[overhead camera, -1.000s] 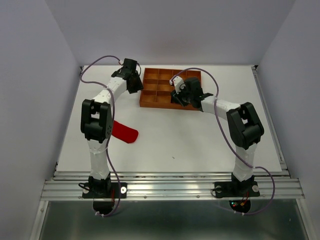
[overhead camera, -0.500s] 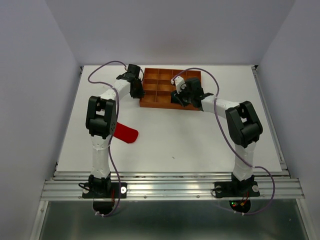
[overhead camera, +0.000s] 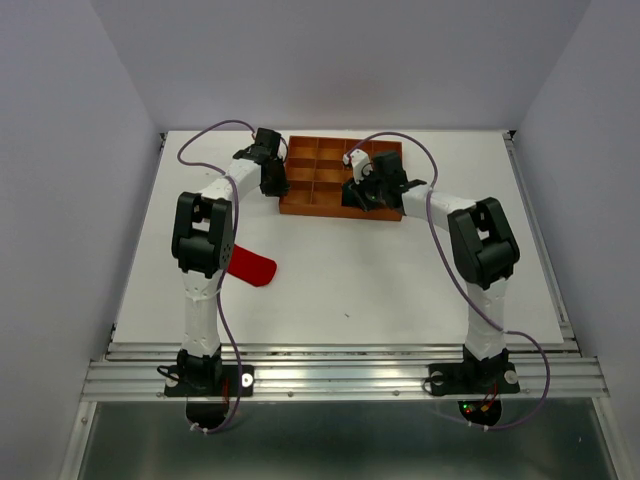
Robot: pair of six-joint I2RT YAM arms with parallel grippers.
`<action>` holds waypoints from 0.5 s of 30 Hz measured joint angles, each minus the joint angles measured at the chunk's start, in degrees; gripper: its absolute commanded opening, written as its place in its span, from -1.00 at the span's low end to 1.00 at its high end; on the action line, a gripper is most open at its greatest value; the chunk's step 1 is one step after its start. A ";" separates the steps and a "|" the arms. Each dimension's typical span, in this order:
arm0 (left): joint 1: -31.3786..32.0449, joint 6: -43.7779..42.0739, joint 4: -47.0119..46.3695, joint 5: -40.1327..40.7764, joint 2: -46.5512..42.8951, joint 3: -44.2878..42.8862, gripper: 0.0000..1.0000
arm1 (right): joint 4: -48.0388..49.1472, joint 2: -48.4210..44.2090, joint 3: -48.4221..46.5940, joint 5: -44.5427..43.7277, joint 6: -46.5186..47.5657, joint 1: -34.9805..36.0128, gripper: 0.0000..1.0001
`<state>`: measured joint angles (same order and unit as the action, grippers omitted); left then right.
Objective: Roll the socks
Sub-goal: Place the rolled socks into the container
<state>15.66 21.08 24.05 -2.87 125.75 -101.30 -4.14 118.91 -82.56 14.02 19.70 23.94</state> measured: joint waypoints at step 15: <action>0.00 -1.14 -0.13 -0.26 0.02 0.00 -1.00 | -5.49 3.06 -5.03 0.35 -0.09 -0.74 -0.66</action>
<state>15.66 19.94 23.92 -3.14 125.78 -101.30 -9.63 121.97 -87.59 14.37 19.62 23.20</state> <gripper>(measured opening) 0.264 0.279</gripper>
